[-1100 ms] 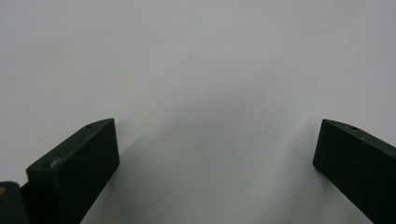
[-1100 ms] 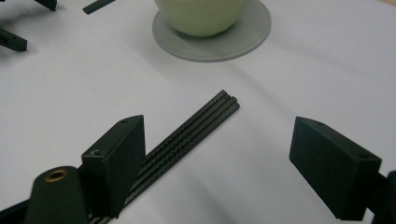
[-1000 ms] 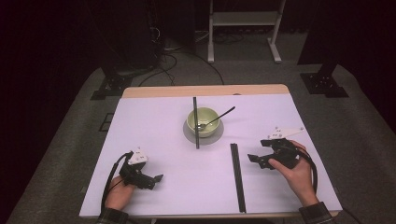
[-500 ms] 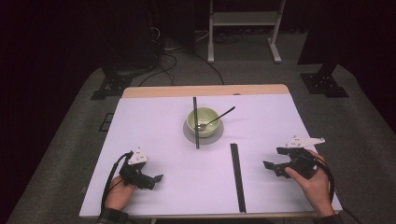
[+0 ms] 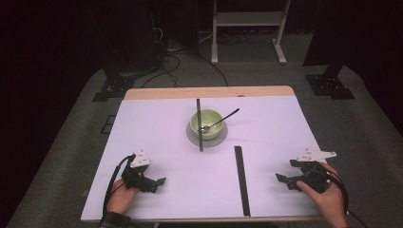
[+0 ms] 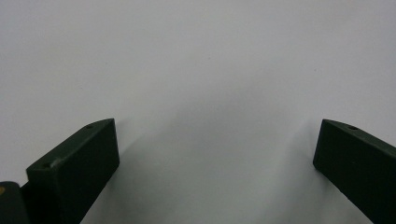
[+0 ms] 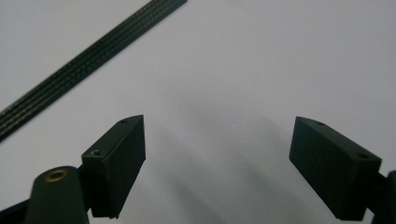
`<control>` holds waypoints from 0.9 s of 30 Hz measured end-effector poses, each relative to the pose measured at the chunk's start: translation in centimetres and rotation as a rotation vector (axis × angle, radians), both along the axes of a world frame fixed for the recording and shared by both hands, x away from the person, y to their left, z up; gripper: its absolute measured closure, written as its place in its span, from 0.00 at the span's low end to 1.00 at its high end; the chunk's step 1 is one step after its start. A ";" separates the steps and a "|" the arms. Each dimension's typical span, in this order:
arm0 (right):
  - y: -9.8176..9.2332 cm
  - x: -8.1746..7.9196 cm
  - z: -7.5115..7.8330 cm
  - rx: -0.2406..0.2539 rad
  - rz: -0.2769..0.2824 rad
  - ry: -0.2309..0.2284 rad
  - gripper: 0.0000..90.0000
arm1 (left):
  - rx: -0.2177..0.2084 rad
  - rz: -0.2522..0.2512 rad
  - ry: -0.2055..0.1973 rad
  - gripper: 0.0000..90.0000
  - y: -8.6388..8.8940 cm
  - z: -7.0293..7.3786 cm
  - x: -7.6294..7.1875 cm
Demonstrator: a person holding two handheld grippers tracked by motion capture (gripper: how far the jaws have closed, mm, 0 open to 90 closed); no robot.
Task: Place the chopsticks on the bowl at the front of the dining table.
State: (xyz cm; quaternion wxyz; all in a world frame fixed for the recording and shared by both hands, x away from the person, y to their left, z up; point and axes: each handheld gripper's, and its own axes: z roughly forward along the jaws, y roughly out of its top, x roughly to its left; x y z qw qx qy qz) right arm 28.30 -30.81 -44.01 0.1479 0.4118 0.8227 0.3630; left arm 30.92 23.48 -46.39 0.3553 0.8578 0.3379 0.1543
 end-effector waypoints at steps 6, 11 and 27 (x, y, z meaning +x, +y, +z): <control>0.1 -0.5 -0.8 -0.037 0.011 0.009 0.19 | 0.001 0.000 -0.001 0.00 0.0 0.0 0.0; 0.2 -0.6 -1.3 -0.060 0.015 0.018 0.19 | 0.000 0.000 0.000 0.00 0.0 0.0 0.0; 0.0 -1.4 -2.5 -0.037 0.006 -0.050 0.18 | 0.000 0.000 0.000 0.00 0.0 0.0 0.0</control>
